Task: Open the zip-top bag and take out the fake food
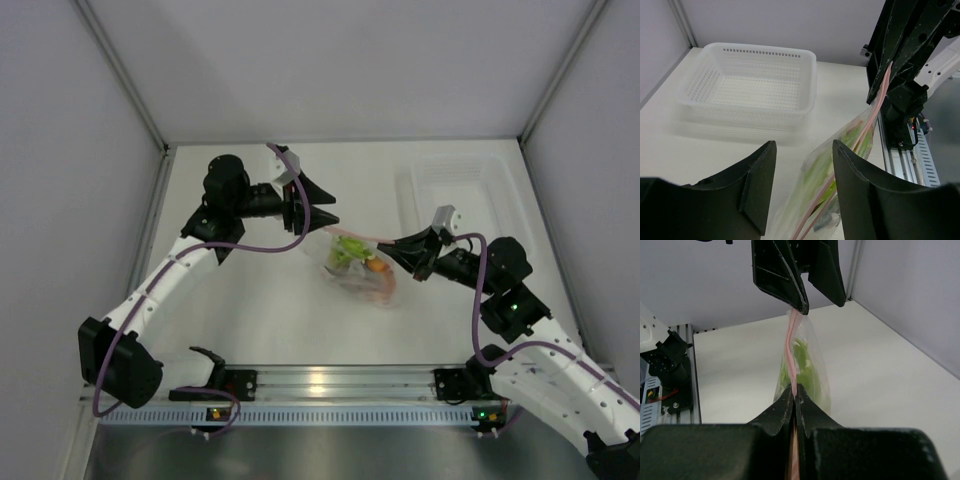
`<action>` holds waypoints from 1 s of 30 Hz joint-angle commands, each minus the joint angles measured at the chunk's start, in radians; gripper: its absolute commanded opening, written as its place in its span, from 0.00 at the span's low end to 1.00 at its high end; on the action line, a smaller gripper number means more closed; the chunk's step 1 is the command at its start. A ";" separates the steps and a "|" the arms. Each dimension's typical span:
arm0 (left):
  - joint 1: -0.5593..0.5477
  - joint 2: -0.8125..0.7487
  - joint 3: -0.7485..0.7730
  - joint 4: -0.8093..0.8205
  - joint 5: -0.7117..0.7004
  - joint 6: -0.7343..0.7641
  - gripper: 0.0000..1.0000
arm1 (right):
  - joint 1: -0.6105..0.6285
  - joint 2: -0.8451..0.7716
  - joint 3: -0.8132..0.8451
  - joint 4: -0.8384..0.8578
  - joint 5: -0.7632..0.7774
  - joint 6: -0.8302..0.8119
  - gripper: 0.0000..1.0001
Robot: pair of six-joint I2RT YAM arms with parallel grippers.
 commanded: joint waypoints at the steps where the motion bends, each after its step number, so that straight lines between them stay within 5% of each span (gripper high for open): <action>1: -0.010 -0.044 0.007 0.014 0.024 0.022 0.54 | -0.010 -0.001 0.019 0.059 0.014 -0.017 0.00; 18: -0.013 -0.059 -0.030 0.007 0.039 0.022 0.42 | -0.012 -0.009 0.019 0.062 0.026 -0.017 0.00; 26: -0.021 -0.042 -0.030 0.000 0.053 0.022 0.42 | -0.010 -0.004 0.019 0.062 0.048 -0.019 0.00; 30: -0.022 -0.045 -0.021 0.000 0.026 0.022 0.51 | -0.012 0.016 0.019 0.064 0.040 -0.019 0.00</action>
